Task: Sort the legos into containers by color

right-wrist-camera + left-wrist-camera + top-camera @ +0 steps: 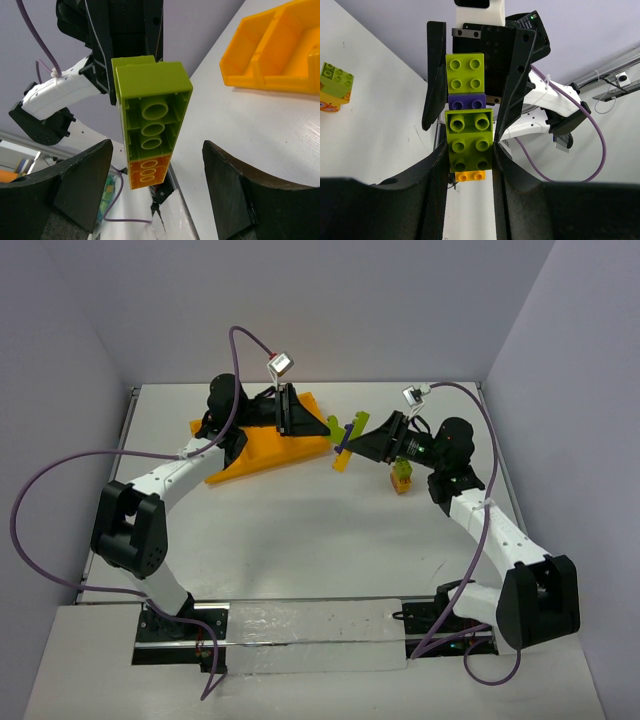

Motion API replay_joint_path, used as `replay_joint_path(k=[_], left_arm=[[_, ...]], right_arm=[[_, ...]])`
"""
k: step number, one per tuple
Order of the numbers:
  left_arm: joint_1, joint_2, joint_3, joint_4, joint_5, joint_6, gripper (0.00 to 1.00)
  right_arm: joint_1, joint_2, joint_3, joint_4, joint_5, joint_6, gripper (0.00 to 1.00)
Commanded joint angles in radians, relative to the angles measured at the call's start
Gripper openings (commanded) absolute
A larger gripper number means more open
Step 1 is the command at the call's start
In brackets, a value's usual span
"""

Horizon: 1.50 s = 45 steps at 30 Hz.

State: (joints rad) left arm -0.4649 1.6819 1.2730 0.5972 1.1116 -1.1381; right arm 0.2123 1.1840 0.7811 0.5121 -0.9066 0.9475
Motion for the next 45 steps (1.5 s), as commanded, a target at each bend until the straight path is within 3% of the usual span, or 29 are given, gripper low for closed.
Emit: replay_joint_path(k=[1,8,15,21,24,26,31,32,37,41,43,45], left_arm=[[-0.009,-0.001,0.011,0.069,0.022,0.008,0.00],[-0.014,-0.008,0.006,0.069,0.022,0.012,0.00],[-0.021,-0.014,0.003,0.067,0.024,0.016,0.00],[-0.029,-0.014,0.003,0.051,0.027,0.028,0.00],[-0.032,-0.017,0.003,0.037,0.026,0.039,0.00],[-0.032,-0.021,0.003,0.031,0.025,0.045,0.00],[-0.030,-0.033,0.011,-0.025,0.014,0.087,0.00],[-0.028,-0.036,0.015,-0.051,0.009,0.096,0.00],[0.005,-0.077,0.029,-0.173,-0.032,0.193,0.00],[0.059,-0.106,0.022,-0.268,-0.071,0.255,0.00],[0.072,-0.111,0.035,-0.370,-0.121,0.314,0.00],[0.079,-0.094,0.107,-0.561,-0.266,0.406,0.00]], right_arm=[[0.017,0.021,0.063,0.084,-0.031,0.024,0.79],[0.030,0.046,0.066,0.137,-0.032,0.062,0.78],[0.037,0.062,0.059,0.202,-0.034,0.118,0.62],[0.041,0.069,0.056,0.224,-0.038,0.140,0.60],[0.039,0.068,0.053,0.227,-0.034,0.145,0.54],[0.039,0.069,0.050,0.227,-0.032,0.146,0.46],[0.038,0.057,0.027,0.203,-0.028,0.132,0.01],[0.036,0.053,0.022,0.191,-0.027,0.125,0.00],[-0.024,-0.020,-0.024,0.003,0.006,0.006,0.00],[-0.072,-0.085,0.016,-0.321,0.108,-0.211,0.00],[-0.077,-0.104,0.055,-0.503,0.171,-0.334,0.00],[-0.077,-0.100,0.106,-0.646,0.288,-0.394,0.00]])
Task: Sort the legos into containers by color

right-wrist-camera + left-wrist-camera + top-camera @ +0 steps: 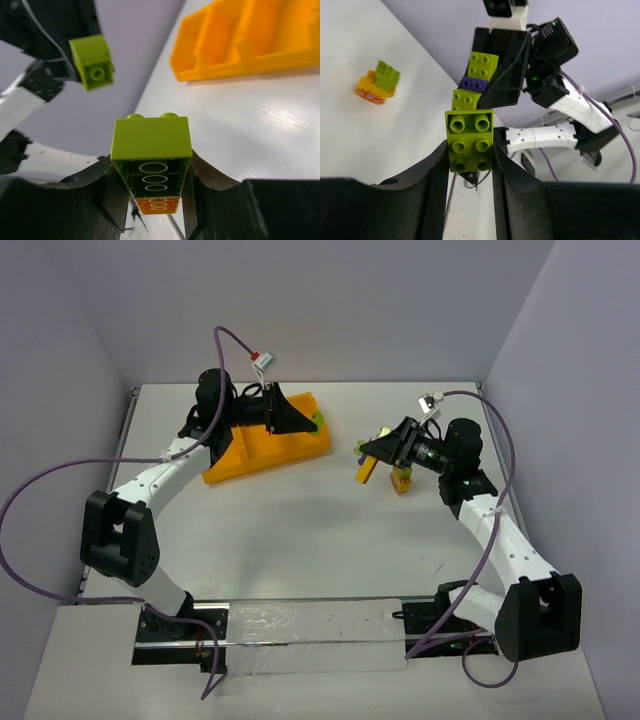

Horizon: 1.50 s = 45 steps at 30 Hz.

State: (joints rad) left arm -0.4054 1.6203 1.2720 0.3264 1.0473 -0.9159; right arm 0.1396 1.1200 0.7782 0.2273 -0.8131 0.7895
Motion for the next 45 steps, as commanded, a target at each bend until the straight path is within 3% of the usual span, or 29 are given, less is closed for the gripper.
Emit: replay_joint_path(k=[1,3,5,11,15,24,25,32,35,41,45], left_arm=[[0.020,-0.019,0.143,-0.387,-0.282,0.221,0.00],[0.009,0.052,0.227,-0.565,-0.497,0.296,0.00],[-0.006,0.115,0.336,-0.748,-0.815,0.298,0.00],[-0.038,0.310,0.521,-0.865,-1.123,0.265,0.00],[-0.038,0.468,0.638,-0.891,-1.130,0.284,0.00],[-0.041,0.590,0.719,-0.886,-1.124,0.295,0.02],[-0.041,0.596,0.727,-0.892,-1.125,0.298,0.07],[-0.047,0.594,0.727,-0.885,-1.103,0.317,0.72],[-0.056,0.583,0.740,-0.894,-1.103,0.328,0.78],[-0.103,0.519,0.748,-0.910,-1.068,0.371,0.78],[-0.119,0.409,0.657,-0.847,-0.850,0.403,0.77]], right_arm=[[-0.005,-0.034,0.126,-0.412,0.254,-0.251,0.00],[-0.006,-0.031,0.151,-0.495,0.366,-0.258,0.00],[-0.008,-0.036,0.143,-0.508,0.462,-0.248,0.00],[-0.009,-0.049,0.121,-0.517,0.506,-0.223,0.00],[-0.011,-0.079,0.124,-0.543,0.525,-0.239,0.00],[-0.011,-0.098,0.124,-0.575,0.526,-0.253,0.00],[-0.009,-0.097,0.122,-0.575,0.526,-0.254,0.00],[-0.011,-0.083,0.132,-0.574,0.513,-0.251,0.00],[-0.011,-0.080,0.134,-0.575,0.511,-0.255,0.00],[-0.011,-0.065,0.146,-0.583,0.487,-0.270,0.00],[-0.010,-0.057,0.155,-0.563,0.401,-0.295,0.00]])
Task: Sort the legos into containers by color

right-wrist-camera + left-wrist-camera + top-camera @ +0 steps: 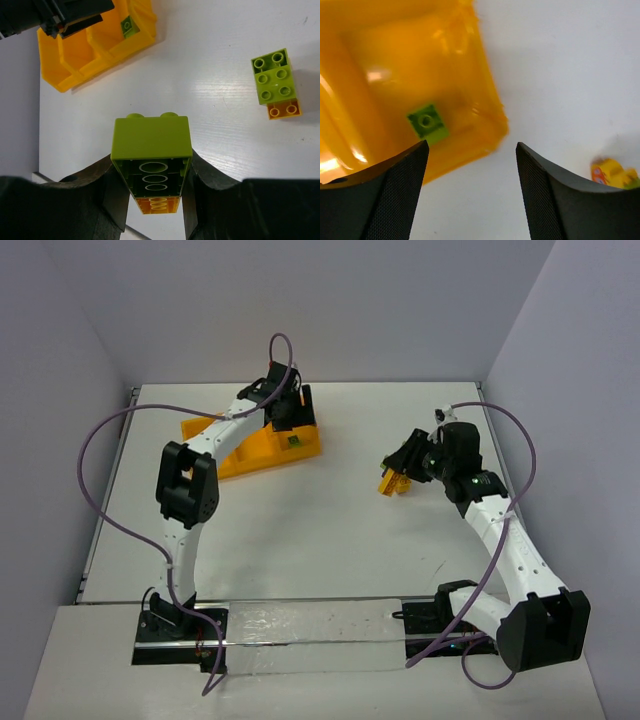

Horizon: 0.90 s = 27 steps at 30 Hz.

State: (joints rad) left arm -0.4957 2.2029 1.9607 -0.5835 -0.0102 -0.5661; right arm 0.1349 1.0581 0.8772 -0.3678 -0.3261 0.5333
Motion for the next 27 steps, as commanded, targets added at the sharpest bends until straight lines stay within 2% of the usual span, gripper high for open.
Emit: replay_joint_path(k=[1,3,6,8,12,13,17,20,23,27], left_arm=[[-0.029,-0.220,-0.069,0.095,0.288,0.061,0.77],[-0.029,-0.288,-0.163,0.179,0.476,0.076,0.78],[-0.029,-0.382,-0.271,0.269,0.676,0.086,0.83],[-0.029,-0.434,-0.330,0.333,0.794,0.075,0.95],[-0.029,-0.513,-0.455,0.471,0.962,0.026,0.99],[-0.029,-0.514,-0.476,0.473,0.964,0.025,0.99],[-0.034,-0.578,-0.602,0.693,1.053,-0.099,0.99],[-0.043,-0.579,-0.649,0.770,1.077,-0.179,0.99],[-0.062,-0.583,-0.706,0.945,1.115,-0.276,0.99],[-0.105,-0.573,-0.709,0.999,1.110,-0.316,0.99]], right_arm=[[-0.006,0.007,0.056,0.044,-0.124,-0.046,0.00],[-0.004,0.013,0.053,0.089,-0.250,-0.057,0.00],[-0.004,0.011,0.039,0.173,-0.379,-0.036,0.00],[-0.004,0.001,0.020,0.261,-0.461,0.005,0.00],[-0.004,0.003,0.003,0.363,-0.531,0.093,0.00],[-0.004,0.003,0.002,0.384,-0.531,0.094,0.00],[-0.003,0.015,-0.037,0.577,-0.571,0.252,0.00],[-0.003,0.035,-0.051,0.675,-0.591,0.316,0.00],[-0.001,0.047,-0.046,0.704,-0.581,0.349,0.00],[0.002,0.053,-0.040,0.711,-0.555,0.364,0.00]])
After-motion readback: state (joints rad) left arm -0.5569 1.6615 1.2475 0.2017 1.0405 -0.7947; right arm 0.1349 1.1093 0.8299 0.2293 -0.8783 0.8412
